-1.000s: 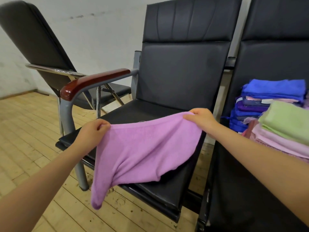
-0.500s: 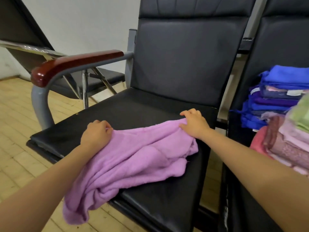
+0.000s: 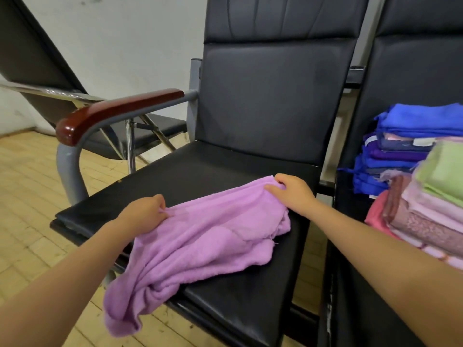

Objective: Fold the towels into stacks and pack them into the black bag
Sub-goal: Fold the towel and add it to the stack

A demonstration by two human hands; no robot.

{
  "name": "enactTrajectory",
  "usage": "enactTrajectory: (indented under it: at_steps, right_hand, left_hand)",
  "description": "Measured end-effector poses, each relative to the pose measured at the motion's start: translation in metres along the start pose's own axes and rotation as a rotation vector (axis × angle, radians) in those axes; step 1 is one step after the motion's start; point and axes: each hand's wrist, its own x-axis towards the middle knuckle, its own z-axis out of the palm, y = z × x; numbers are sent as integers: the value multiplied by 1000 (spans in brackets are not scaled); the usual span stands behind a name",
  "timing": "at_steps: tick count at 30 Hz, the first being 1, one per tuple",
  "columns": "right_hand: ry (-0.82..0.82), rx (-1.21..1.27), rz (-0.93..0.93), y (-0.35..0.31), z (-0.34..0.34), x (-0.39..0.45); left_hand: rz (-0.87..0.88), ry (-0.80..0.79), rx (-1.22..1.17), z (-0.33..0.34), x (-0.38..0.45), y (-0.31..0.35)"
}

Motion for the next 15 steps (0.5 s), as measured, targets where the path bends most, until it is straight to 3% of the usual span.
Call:
enactTrajectory:
  at_steps: [3,8,12,15]
  right_hand:
    - [64,172,-46,0,-9,-10]
    - [194,537,1,-37,-53,-20]
    - [284,861,97,-83,-112,-21]
    - [314,906,89,-115,-162,-28]
  left_hand:
    - [-38,91,-190,-4,-9,-1]
    - [-78,357,-724,-45,-32,18]
    - [-70,496,-916,-98,-49,52]
    - [-20,541,-1031,-143,-64,82]
